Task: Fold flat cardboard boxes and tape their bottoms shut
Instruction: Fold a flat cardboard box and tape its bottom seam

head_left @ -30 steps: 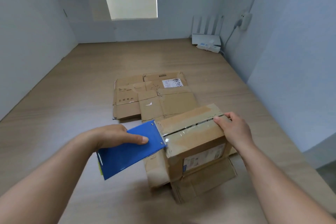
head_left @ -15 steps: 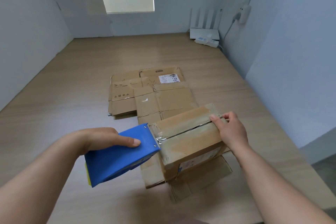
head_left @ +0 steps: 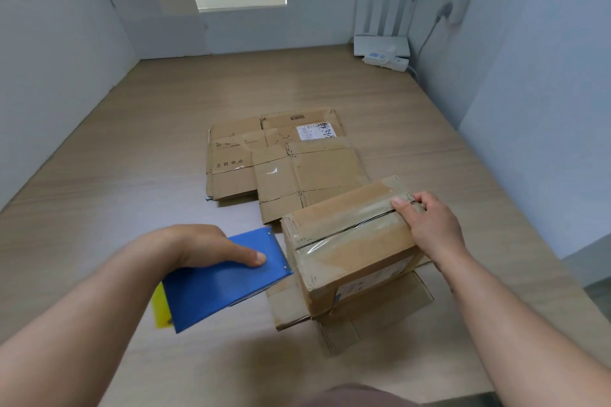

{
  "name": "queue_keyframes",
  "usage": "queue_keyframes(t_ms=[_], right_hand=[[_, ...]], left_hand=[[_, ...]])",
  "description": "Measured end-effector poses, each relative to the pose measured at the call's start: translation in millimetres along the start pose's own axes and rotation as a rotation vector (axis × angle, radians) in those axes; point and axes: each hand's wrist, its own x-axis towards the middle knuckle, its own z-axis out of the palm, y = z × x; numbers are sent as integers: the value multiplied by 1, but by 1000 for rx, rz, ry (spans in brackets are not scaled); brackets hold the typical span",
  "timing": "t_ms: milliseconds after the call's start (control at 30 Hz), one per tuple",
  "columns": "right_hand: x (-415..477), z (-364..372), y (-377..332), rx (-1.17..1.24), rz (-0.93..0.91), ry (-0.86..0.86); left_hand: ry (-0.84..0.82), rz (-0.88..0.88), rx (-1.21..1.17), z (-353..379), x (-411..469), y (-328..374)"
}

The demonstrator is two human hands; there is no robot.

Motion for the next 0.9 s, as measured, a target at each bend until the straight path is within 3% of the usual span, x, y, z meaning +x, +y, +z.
queue_keyframes(t_ms=[167, 333, 433, 733, 833, 900], right_hand=[[-3, 0, -5, 13, 9, 10], [-10, 15, -20, 0, 60, 27], [-12, 21, -25, -16, 70, 33], [-13, 21, -23, -23, 63, 42], [-15, 22, -23, -31, 56, 48], [-16, 22, -22, -32, 57, 50]], left_hand=[[415, -66, 451, 35, 33, -11], [575, -29, 124, 55, 56, -28], [694, -42, 85, 70, 71, -30], [771, -93, -76, 100, 87, -32], [909, 156, -478, 103, 59, 13], [802, 312, -586, 111, 34, 54]])
